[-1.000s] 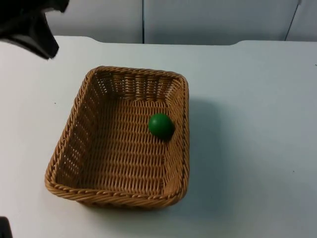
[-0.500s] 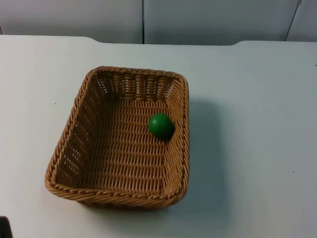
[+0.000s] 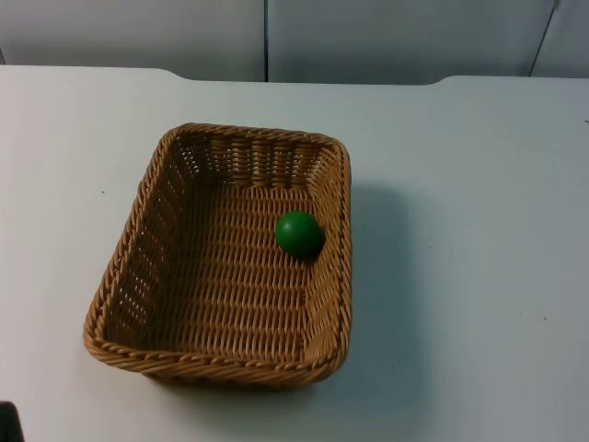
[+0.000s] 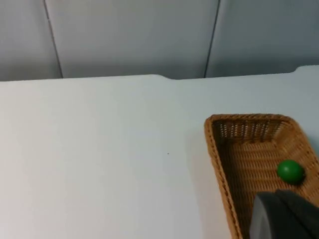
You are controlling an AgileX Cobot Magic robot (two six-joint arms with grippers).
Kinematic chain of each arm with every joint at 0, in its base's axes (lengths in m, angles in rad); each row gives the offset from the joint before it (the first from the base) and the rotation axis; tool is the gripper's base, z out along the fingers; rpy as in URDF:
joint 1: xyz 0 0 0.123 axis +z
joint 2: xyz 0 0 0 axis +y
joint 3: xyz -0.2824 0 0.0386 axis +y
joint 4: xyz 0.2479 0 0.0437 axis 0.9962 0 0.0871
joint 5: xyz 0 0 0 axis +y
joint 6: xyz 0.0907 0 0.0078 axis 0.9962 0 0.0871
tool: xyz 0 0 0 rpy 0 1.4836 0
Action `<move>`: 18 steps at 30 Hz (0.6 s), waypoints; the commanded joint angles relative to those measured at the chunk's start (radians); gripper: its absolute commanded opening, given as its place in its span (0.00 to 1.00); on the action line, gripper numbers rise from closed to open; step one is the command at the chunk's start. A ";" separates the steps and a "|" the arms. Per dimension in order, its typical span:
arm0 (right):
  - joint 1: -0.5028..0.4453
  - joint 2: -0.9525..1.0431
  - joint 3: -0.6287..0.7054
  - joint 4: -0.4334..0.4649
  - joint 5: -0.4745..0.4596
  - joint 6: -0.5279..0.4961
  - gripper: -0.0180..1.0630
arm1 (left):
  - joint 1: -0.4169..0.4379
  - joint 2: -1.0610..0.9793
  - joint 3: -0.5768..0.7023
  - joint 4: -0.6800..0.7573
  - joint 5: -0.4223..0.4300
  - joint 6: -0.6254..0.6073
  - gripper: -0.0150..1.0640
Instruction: Pick up the basket with the left hand and place the ball into the basket with the right hand.
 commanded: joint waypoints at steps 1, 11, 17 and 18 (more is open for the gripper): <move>-0.017 -0.077 0.112 -0.041 -0.012 0.088 0.01 | -0.004 -0.015 0.017 0.033 0.023 -0.024 0.01; -0.456 -0.348 0.247 0.073 -0.122 -0.112 0.01 | -0.004 -0.017 0.090 0.052 0.036 -0.024 0.01; -0.680 -0.348 0.250 0.516 -0.165 -0.400 0.01 | -0.004 -0.051 0.180 0.044 0.006 -0.009 0.01; -0.680 -0.348 0.250 0.516 -0.165 -0.400 0.01 | -0.004 -0.051 0.180 0.044 0.006 -0.009 0.01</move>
